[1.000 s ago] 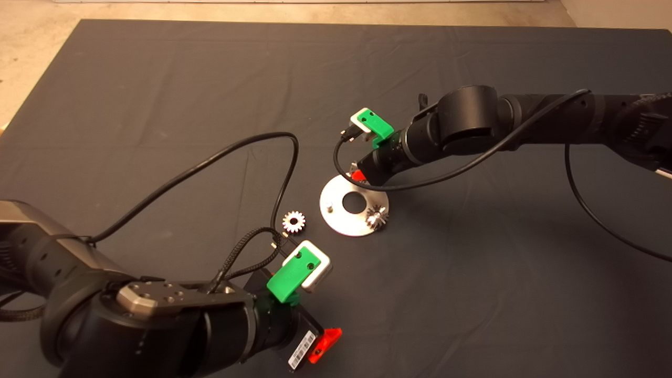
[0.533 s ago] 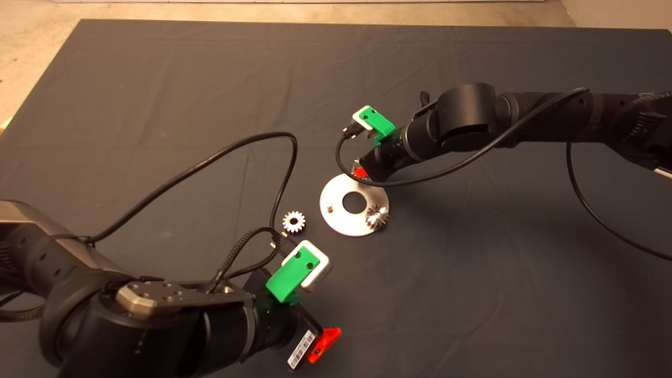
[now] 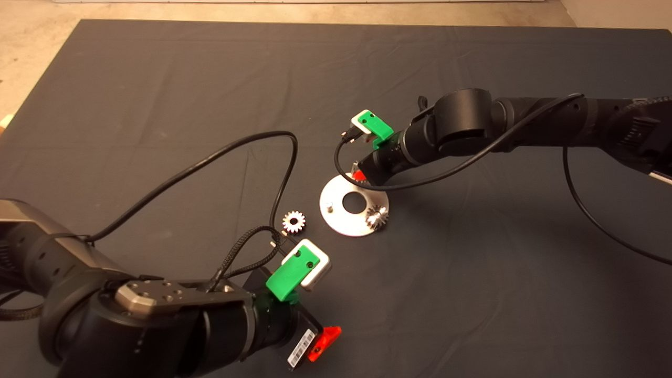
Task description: Install three planetary gears onto the carrier pins
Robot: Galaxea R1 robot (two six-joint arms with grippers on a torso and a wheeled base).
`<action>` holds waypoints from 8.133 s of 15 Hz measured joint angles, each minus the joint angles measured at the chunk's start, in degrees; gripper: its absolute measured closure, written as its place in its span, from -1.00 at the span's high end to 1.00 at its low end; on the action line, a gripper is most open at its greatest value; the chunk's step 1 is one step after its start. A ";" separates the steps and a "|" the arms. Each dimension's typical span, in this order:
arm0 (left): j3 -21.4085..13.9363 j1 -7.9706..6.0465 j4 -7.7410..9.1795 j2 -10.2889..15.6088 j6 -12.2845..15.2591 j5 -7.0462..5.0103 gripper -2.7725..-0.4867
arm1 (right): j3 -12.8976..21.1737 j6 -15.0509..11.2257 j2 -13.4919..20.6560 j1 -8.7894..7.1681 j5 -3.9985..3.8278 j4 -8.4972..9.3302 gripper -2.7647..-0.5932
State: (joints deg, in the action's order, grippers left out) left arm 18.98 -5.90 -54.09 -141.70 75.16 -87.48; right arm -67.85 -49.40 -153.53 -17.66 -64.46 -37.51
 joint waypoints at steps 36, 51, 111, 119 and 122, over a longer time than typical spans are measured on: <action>0.00 0.00 -0.01 0.11 0.01 0.00 0.77 | -0.17 1.61 -2.31 0.06 -3.61 -0.20 -0.58; 0.00 -0.16 0.01 0.11 0.01 0.00 0.77 | -0.26 1.99 -2.15 0.19 -4.23 -0.19 -0.33; 24.98 -9.53 13.41 -0.72 -36.99 4.52 0.77 | 45.36 -15.04 42.48 9.54 -0.89 -15.32 0.63; 28.20 -9.51 13.57 -1.73 -39.55 6.10 0.77 | 45.37 -15.06 42.74 9.89 -0.87 -15.38 0.63; 28.76 -9.51 13.85 -2.71 -39.72 6.50 0.77 | 45.37 -15.06 42.76 9.89 -0.89 -15.41 0.63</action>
State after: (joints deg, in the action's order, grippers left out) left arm 47.74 -15.41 -40.24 -144.41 35.44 -80.98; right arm -22.48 -64.46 -110.78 -7.77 -65.35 -52.92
